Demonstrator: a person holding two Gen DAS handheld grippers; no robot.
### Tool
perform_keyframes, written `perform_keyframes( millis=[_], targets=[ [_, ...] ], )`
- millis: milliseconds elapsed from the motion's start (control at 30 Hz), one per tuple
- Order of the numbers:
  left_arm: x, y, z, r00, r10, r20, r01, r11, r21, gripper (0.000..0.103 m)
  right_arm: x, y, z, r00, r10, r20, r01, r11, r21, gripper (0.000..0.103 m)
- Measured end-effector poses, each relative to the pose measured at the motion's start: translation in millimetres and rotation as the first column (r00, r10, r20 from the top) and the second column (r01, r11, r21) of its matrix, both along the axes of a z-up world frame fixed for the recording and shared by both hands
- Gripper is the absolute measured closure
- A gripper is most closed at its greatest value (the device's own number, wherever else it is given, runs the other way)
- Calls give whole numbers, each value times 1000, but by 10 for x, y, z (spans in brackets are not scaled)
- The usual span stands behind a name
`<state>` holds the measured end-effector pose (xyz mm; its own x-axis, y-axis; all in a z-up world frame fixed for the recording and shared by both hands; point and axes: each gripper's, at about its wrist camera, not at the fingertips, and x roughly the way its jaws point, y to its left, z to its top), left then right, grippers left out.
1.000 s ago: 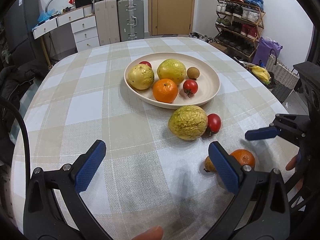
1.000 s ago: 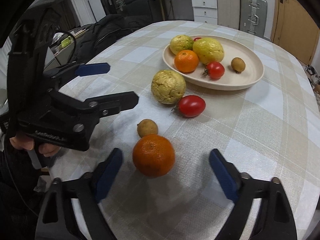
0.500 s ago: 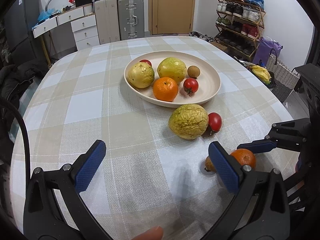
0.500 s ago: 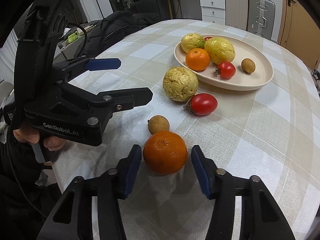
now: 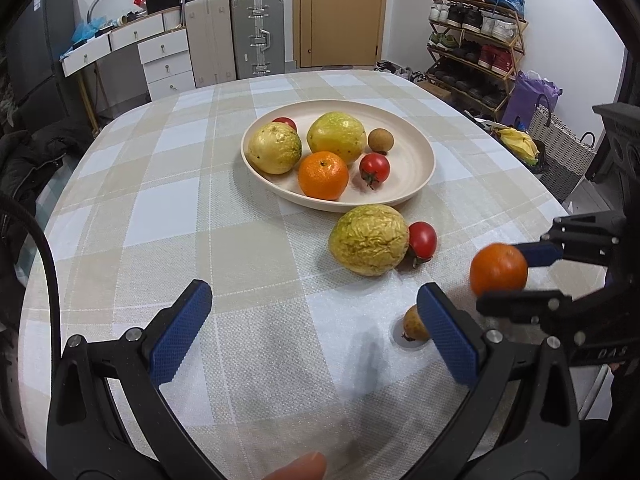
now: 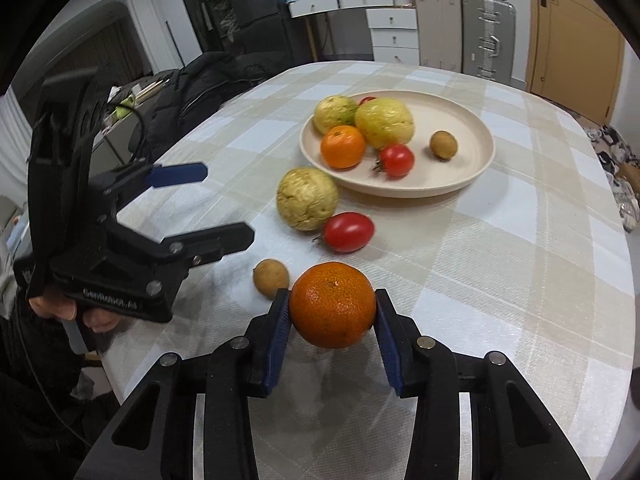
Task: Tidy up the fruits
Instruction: 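Grasp the small brown pear with the left tool while the right tool lifts the orange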
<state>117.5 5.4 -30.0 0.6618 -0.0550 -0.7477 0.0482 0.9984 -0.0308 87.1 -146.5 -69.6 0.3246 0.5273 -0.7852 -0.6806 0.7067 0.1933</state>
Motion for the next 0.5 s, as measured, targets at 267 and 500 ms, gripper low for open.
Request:
perform_keyframes(
  millis=[267, 500],
  targets=[
    [-26, -150, -60, 998, -56, -37, 56, 998, 6, 1, 69, -79, 12, 999, -49, 4, 49, 999, 11, 61],
    [-24, -260, -164, 993, -91, -71, 92, 996, 5, 1, 74, -140, 29, 997, -72, 7, 72, 997, 17, 61]
  ],
)
